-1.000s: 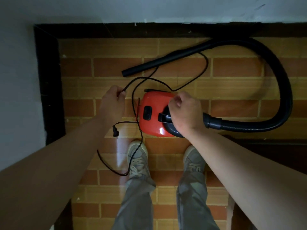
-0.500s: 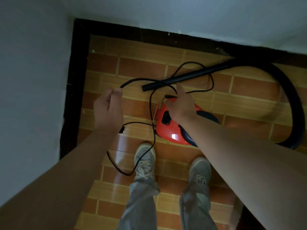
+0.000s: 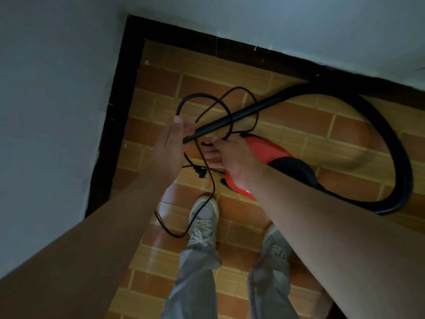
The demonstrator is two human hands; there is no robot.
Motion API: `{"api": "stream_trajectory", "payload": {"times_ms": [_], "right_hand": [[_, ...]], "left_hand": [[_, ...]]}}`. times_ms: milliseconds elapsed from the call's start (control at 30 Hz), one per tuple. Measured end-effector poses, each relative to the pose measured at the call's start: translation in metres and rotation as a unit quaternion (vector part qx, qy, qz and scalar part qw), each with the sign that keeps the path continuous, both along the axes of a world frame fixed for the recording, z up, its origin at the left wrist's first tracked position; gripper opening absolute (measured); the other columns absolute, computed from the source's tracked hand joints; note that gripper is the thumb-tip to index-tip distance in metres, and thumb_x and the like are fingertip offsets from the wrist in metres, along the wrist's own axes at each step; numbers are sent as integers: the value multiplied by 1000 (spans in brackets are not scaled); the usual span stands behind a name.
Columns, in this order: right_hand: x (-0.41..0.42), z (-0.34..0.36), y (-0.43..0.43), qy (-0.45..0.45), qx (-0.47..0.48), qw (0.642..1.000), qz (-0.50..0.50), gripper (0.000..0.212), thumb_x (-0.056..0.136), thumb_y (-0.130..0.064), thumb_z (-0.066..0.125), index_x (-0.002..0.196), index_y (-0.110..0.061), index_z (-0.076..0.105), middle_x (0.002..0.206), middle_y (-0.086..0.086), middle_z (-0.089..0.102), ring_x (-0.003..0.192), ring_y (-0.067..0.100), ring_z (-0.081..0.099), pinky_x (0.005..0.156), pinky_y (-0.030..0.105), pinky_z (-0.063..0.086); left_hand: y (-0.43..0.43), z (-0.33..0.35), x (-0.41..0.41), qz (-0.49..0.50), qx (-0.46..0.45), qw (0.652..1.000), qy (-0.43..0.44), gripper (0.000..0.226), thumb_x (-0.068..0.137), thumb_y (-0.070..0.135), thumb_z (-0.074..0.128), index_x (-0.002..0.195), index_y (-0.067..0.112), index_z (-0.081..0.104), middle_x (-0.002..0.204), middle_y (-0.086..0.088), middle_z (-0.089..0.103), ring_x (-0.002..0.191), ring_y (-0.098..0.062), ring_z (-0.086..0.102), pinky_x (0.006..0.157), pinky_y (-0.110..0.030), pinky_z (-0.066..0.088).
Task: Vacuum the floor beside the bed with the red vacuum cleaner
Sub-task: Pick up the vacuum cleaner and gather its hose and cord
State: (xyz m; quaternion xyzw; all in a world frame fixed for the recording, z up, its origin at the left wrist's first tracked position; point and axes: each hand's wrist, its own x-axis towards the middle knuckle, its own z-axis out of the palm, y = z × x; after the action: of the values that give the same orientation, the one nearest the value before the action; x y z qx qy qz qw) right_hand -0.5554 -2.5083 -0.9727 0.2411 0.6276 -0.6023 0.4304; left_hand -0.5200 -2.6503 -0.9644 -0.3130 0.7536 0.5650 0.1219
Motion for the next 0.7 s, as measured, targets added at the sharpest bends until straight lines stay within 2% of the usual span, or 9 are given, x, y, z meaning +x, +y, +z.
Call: {"api": "stream_trajectory", "payload": {"times_ms": [100,200,267,367,467,533,600,633,700], "right_hand": [[6,4,1,-71,-50,995,-39,29,106,-20,42,107,-11,69,104,7,72,104,26,68,94,45,54],[11,2,6,-99,-73,991,-54,31,106,-20,41,104,-10,70,91,5,73,88,20,66,87,41,53],[12,0,11,-101,-67,991,-53,31,106,-19,41,102,-8,71,88,6,72,81,19,63,74,36,51],[14,-3,19,-87,-47,994,-37,31,106,-18,41,111,-3,68,86,8,73,77,19,61,65,31,48],[16,-6,20,-76,-26,996,-44,28,105,-20,43,113,-4,65,85,10,73,73,19,61,61,30,47],[16,-6,19,-53,-11,998,-37,22,103,-22,49,109,-8,65,85,8,71,73,17,60,60,29,47],[17,-4,16,-24,8,1000,4,13,97,-23,60,105,-15,65,89,1,70,81,14,61,66,29,47],[18,-2,13,-16,12,999,30,18,93,-23,64,110,-16,65,96,-1,70,88,14,62,70,28,46],[24,-3,9,-10,15,995,101,50,88,-23,70,135,-15,55,124,0,65,110,15,59,78,25,44]], "left_hand": [[5,-5,-2,-45,7,999,-13,56,112,41,22,110,6,65,115,6,72,104,4,65,93,-15,46],[13,-10,-2,-57,27,997,-38,49,112,37,26,97,4,58,99,3,72,82,13,62,68,0,40],[14,-13,0,-85,-2,995,-54,48,111,39,27,98,5,58,91,3,65,72,13,55,65,-2,37],[13,-15,7,-129,-9,989,-69,42,110,42,29,104,15,61,97,1,65,87,1,58,76,-19,40],[16,-14,8,-161,-8,985,-63,42,110,42,30,111,14,61,85,4,61,67,9,55,65,-9,40],[20,-15,5,-115,25,992,-55,41,111,36,33,110,4,59,76,0,55,53,6,50,52,-8,40],[20,-17,1,-41,63,995,-60,35,111,29,37,101,3,58,73,0,54,50,4,52,51,-12,42],[19,-20,-1,-9,79,995,-63,32,110,28,38,96,7,57,71,1,55,51,2,54,53,-15,43],[13,-24,-1,39,124,989,-69,29,109,31,42,96,10,56,65,5,53,52,-4,53,56,-22,44]]}}
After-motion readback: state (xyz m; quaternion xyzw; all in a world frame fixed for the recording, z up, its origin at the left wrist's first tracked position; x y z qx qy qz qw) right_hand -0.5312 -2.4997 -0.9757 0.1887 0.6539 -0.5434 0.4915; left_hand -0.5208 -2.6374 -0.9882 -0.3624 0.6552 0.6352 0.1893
